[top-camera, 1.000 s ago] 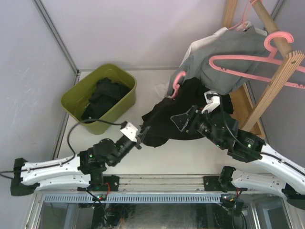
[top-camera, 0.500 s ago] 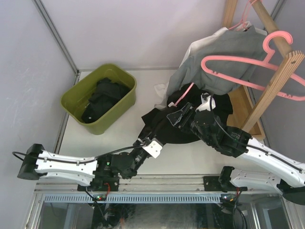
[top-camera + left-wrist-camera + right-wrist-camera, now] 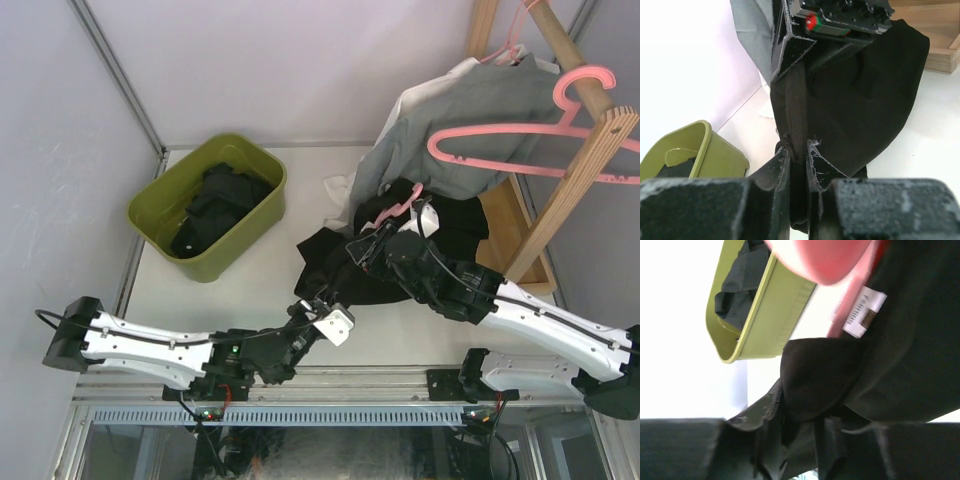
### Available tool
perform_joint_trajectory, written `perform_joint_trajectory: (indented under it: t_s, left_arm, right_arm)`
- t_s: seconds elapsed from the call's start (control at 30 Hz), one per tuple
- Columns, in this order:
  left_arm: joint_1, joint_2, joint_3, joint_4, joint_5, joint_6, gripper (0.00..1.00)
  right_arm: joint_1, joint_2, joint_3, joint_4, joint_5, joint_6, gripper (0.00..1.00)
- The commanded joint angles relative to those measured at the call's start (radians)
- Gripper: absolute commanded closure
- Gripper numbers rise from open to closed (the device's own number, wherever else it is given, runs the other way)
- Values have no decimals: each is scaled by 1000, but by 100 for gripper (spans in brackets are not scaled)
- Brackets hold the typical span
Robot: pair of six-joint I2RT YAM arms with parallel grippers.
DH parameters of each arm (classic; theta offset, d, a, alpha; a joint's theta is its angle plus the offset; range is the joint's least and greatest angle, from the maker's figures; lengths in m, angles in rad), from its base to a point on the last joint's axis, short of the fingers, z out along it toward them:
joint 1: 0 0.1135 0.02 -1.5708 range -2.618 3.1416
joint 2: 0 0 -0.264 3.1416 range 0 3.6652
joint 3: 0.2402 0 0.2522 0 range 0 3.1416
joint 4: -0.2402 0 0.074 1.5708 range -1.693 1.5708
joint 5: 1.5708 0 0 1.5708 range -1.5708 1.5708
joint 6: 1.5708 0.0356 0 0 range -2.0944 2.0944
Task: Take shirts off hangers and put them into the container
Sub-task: Pick up the hanger from the clothesline.
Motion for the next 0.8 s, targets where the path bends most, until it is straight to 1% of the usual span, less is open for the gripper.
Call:
perform_joint_trajectory:
  t_s: [0.0, 0.07, 0.1, 0.17, 0.2, 0.3, 0.33, 0.37, 0.4, 0.47, 0.5, 0.57, 0.63, 0.7, 0.77]
  left_arm:
    - [-8, -14, 77, 77, -10, -8, 81]
    - [-8, -33, 83, 56, 8, -37, 69]
    - [-8, -47, 90, 34, 20, -54, 60]
    - [-8, -79, 108, -15, 28, -102, 32]
    - [-6, -98, 117, -58, 38, -124, 23]
    - [-2, -172, 118, -104, 37, -183, 9]
    - [1, -216, 109, -113, 35, -208, 6]
    - [8, -240, 97, -116, 37, -233, 4]
    - [18, -297, 84, -119, 48, -264, 2]
    - [73, -384, 56, -146, 100, -356, 1]
    - [107, -425, 49, -180, 140, -401, 1]
    - [173, -485, 48, -249, 221, -459, 0]
    - [207, -517, 59, -300, 271, -473, 0]
    - [230, -517, 100, -377, 324, -480, 0]
    - [249, -485, 153, -474, 399, -492, 0]
  right_arm:
    - [9, -27, 33, 15, 39, -63, 88]
    - [9, -43, 33, -11, 57, -69, 95]
    - [10, -55, 33, -28, 66, -74, 100]
    - [11, -86, 33, -59, 76, -99, 100]
    - [10, -106, 33, -73, 73, -121, 100]
    - [10, -173, 34, -60, 20, -260, 100]
    - [9, -206, 33, -46, -28, -337, 100]
    - [10, -233, 33, -28, -83, -413, 100]
    - [8, -258, 33, -15, -133, -474, 100]
    - [4, -307, 38, 8, -265, -594, 100]
    - [3, -325, 53, -4, -308, -658, 100]
    - [2, -343, 107, -84, -321, -729, 100]
    - [-3, -346, 155, -174, -309, -763, 100]
    - [-5, -342, 172, -231, -300, -774, 100]
    - [-6, -330, 173, -245, -309, -774, 100]
